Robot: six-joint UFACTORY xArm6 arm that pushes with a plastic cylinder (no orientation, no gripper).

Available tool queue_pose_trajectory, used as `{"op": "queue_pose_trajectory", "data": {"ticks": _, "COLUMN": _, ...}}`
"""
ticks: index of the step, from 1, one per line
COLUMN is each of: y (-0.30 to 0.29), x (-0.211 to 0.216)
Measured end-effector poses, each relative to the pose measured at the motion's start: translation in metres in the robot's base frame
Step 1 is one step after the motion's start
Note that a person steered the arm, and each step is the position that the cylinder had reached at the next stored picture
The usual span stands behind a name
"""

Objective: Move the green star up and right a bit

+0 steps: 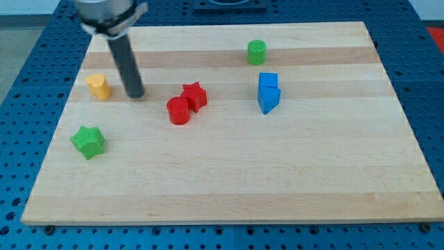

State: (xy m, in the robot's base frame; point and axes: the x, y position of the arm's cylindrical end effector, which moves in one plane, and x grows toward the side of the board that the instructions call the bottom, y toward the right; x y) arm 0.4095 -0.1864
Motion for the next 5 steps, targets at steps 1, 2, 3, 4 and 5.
{"op": "queue_pose_trajectory", "data": {"ticks": 1, "y": -0.017, "x": 0.039}}
{"op": "queue_pose_trajectory", "data": {"ticks": 2, "y": -0.071, "x": 0.046}}
{"op": "queue_pose_trajectory", "data": {"ticks": 3, "y": -0.104, "x": 0.068}}
{"op": "queue_pose_trajectory", "data": {"ticks": 4, "y": -0.092, "x": 0.127}}
{"op": "queue_pose_trajectory", "data": {"ticks": 5, "y": -0.079, "x": 0.117}}
